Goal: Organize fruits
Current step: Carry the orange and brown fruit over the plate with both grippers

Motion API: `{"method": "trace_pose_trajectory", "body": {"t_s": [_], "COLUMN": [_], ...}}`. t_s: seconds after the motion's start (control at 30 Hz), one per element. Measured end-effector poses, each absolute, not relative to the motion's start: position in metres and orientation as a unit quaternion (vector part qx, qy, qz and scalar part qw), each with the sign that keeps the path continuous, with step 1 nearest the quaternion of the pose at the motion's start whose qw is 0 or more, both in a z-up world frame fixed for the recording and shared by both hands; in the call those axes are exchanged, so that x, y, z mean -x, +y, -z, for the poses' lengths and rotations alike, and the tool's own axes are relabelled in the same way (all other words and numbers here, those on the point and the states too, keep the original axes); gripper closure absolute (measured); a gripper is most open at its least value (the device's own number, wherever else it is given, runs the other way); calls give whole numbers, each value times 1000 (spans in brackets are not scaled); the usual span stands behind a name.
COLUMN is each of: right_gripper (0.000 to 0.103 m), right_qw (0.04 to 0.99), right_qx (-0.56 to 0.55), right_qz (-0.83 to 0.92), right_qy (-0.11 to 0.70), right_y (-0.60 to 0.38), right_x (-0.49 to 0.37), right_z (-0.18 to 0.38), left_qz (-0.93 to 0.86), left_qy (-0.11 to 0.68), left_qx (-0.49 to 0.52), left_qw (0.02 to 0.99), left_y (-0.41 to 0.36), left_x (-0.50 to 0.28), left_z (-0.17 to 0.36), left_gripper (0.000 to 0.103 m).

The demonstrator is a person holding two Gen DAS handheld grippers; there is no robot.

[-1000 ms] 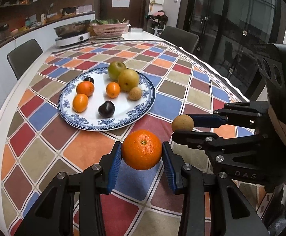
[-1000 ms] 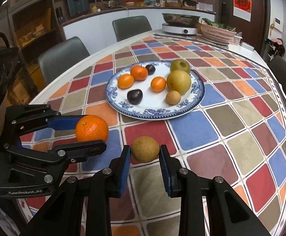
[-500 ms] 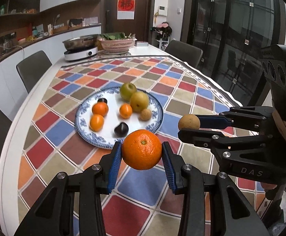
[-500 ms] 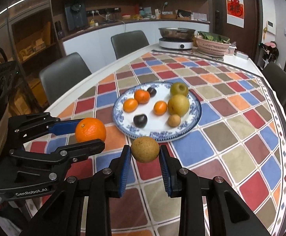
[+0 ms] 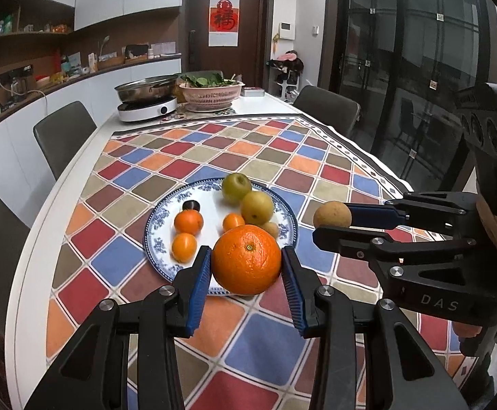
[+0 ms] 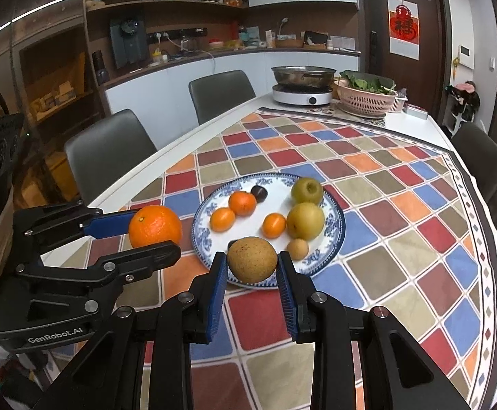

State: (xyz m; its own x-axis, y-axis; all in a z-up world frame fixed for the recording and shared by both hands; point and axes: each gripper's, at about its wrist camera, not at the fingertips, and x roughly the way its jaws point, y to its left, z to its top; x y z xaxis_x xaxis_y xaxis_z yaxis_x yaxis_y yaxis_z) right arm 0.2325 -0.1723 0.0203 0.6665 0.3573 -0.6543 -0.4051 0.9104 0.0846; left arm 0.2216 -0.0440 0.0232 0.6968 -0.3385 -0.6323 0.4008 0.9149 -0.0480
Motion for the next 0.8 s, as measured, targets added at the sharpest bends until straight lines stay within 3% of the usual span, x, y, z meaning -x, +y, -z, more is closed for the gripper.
{"method": "trace_pose_trajectory", "body": {"t_s": [0.8], "right_gripper": [73], "right_qw": [909], "right_qx": [33], "right_qz": [-208], "right_qy": [359], "right_y": [-157], "right_x": [-317], "right_z": [-8], "left_qz": [188], "left_qy": [358], "left_qx": [-43], "left_qw": [914], "left_y": [-33], "left_x": [-298], "left_z": [-2], "left_gripper": [63]}}
